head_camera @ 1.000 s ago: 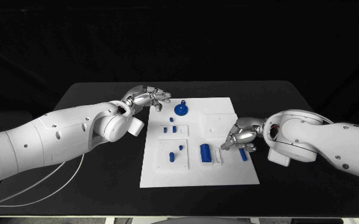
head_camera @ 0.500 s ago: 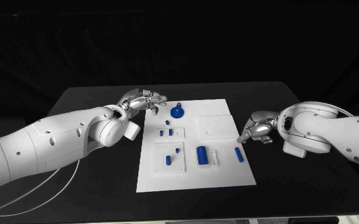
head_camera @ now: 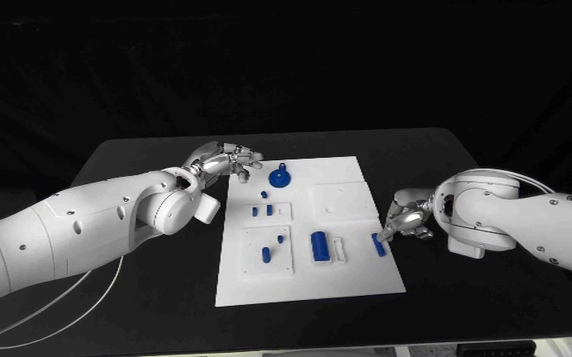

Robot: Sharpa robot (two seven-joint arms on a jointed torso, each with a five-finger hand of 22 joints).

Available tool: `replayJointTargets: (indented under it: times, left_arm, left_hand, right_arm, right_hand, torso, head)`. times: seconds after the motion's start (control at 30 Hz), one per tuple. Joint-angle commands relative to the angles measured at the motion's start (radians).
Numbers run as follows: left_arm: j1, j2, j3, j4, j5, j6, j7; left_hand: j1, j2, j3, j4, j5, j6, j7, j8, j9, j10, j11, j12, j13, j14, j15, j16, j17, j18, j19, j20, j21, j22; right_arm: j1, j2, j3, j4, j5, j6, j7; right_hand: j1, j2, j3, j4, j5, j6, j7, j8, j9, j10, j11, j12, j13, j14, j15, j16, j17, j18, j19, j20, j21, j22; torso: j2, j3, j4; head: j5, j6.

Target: Assemble the parts on the task board

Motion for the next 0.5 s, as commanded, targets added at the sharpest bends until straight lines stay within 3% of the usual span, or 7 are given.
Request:
replayJointTargets:
  times: [0.03, 0.5]
  left_arm:
    - [0.000, 0.001, 0.001, 0.003, 0.005, 0.013, 0.006]
    - [0.000, -0.001, 0.001, 0.004, 0.005, 0.014, 0.005]
  left_hand:
    - [0.001, 0.008, -0.005, 0.002, 0.003, -0.004, -0.002, 0.006, -0.001, 0.000, 0.006, 0.003, -0.001, 0.002, 0.002, -0.006, 0.001, 0.014, 0.005, -0.022, -0.005, 0.001]
    - [0.000, 0.008, -0.005, 0.002, 0.003, -0.004, -0.002, 0.006, -0.002, 0.000, 0.005, 0.003, -0.001, 0.002, 0.002, -0.007, 0.002, 0.014, 0.005, -0.022, -0.005, 0.001]
  right_arm:
    - [-0.007, 0.007, 0.000, 0.005, -0.038, 0.018, -0.015]
    - [-0.046, 0.041, -0.003, 0.006, -0.095, 0.009, -0.020]
  right_hand:
    - [-0.001, -0.006, 0.000, 0.007, -0.001, 0.003, 0.001, 0.004, 0.001, 0.003, -0.004, 0.003, 0.001, 0.003, -0.005, 0.002, 0.001, 0.055, 0.004, -0.003, -0.006, 0.000]
    - [0.002, 0.004, 0.003, 0.012, -0.001, 0.004, 0.000, 0.006, 0.005, 0.004, -0.005, 0.003, 0.001, 0.003, -0.006, 0.002, 0.002, 0.055, 0.004, -0.003, -0.005, 0.001]
  torso:
    - [0.000, -0.0008, 0.0001]
    - [0.000, -0.0003, -0.0005]
  head:
    - [0.001, -0.002]
    - [0.004, -0.008]
